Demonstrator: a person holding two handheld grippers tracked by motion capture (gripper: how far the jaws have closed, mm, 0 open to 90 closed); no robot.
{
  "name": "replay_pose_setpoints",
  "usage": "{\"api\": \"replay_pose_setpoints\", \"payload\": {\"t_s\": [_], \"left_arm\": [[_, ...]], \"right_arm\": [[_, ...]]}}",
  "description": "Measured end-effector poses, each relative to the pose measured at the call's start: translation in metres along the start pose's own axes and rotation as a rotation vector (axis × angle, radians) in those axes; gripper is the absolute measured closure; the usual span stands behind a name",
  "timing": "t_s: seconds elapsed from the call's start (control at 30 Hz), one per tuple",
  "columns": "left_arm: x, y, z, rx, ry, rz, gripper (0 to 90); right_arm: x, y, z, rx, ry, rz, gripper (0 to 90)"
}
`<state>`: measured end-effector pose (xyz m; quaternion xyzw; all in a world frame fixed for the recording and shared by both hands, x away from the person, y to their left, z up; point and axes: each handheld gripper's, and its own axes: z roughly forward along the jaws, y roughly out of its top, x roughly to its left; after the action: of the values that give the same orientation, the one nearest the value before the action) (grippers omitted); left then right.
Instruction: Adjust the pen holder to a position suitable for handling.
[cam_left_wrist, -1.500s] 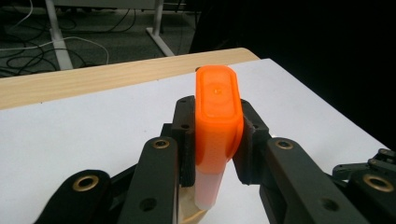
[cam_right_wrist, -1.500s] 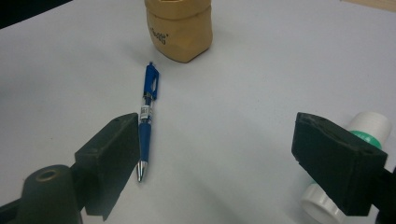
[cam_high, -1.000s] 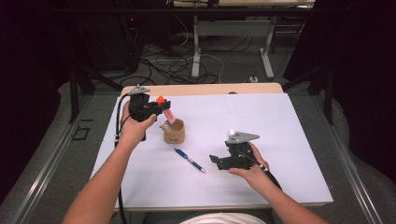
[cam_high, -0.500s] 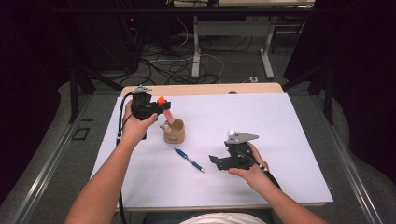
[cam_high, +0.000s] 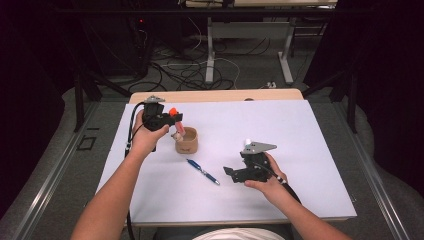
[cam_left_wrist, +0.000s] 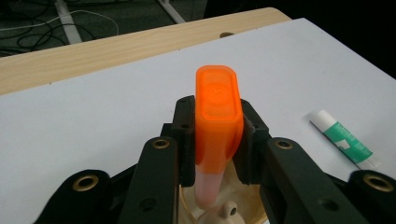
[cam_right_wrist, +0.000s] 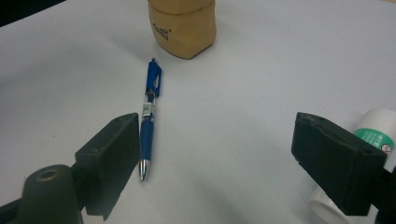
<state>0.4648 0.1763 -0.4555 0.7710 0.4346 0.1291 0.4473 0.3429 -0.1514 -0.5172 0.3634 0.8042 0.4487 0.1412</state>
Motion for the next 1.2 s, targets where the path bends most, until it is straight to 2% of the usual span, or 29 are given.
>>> {"api": "replay_pose_setpoints", "payload": {"t_s": [0.07, 0.13, 0.37, 0.43, 0.63, 0.67, 0.7, 0.73, 0.9, 1.1, 1.2], "left_arm": [[0.000, -0.001, 0.001, 0.024, 0.002, -0.001, 74.3], [-0.001, -0.003, 0.002, 0.024, 0.006, 0.006, 74.2], [0.000, -0.012, 0.007, 0.059, 0.012, 0.013, 74.2], [-0.001, -0.015, 0.010, 0.049, 0.025, 0.007, 74.2], [-0.002, -0.016, 0.013, 0.089, 0.034, 0.022, 74.1], [-0.003, -0.016, 0.013, 0.106, 0.032, 0.021, 74.1], [-0.004, -0.017, 0.014, 0.091, 0.045, 0.019, 74.0], [-0.004, -0.017, 0.015, 0.095, 0.047, 0.018, 74.0], [-0.004, -0.018, 0.015, 0.111, 0.053, -0.009, 73.8], [-0.002, -0.016, 0.012, 0.110, 0.050, -0.029, 69.7], [-0.001, -0.016, 0.011, 0.093, 0.057, -0.037, 66.9]], "right_arm": [[0.000, 0.000, 0.001, -0.008, 0.003, 0.003, 15.4], [0.000, 0.000, -0.001, 0.017, 0.001, 0.001, 15.4], [0.001, 0.000, 0.000, 0.009, 0.003, -0.001, 15.4], [0.001, 0.000, 0.001, 0.008, 0.003, -0.003, 15.4], [0.003, -0.001, 0.002, 0.012, 0.010, -0.003, 15.4], [0.003, 0.000, 0.001, 0.027, 0.011, -0.004, 15.4], [0.003, 0.000, 0.001, 0.028, 0.012, -0.008, 15.4], [0.003, -0.001, 0.002, 0.011, 0.008, -0.007, 15.4], [0.003, -0.001, 0.001, 0.025, 0.008, -0.008, 15.4], [0.004, -0.001, 0.002, 0.011, 0.009, -0.006, 15.4], [0.003, -0.001, 0.002, 0.014, 0.009, -0.010, 15.4]]}}
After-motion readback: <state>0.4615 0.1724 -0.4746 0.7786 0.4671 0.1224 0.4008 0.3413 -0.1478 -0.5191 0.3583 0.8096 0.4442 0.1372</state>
